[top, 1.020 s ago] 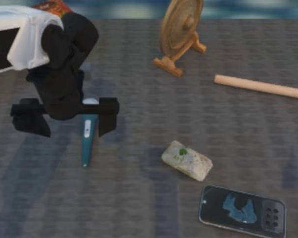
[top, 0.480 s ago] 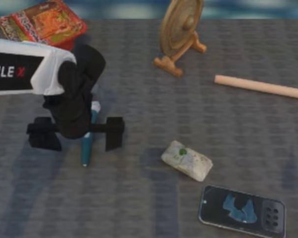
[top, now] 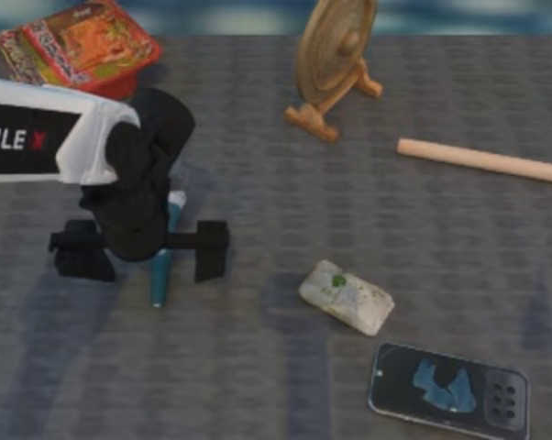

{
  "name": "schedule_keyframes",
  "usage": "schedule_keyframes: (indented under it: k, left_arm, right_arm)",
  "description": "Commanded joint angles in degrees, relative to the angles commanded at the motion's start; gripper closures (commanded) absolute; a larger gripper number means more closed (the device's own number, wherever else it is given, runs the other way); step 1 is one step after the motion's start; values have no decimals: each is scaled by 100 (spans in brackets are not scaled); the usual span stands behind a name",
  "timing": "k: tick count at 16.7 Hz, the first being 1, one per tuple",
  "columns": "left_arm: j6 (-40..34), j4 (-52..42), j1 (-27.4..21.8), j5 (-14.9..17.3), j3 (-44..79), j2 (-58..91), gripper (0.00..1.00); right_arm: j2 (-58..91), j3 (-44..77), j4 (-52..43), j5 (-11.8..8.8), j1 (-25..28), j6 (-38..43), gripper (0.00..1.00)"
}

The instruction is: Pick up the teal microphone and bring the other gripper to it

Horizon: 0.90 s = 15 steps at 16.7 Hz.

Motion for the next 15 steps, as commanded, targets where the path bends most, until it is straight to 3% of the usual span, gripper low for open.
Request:
schedule_keyframes:
  k: [12, 15]
  left_arm:
    - [0, 0, 0, 0, 0, 0, 98]
    - [0, 0, 0, 0, 0, 0, 100]
  right_arm:
    - [0, 0, 0, 0, 0, 0, 0]
    - [0, 0, 0, 0, 0, 0, 0]
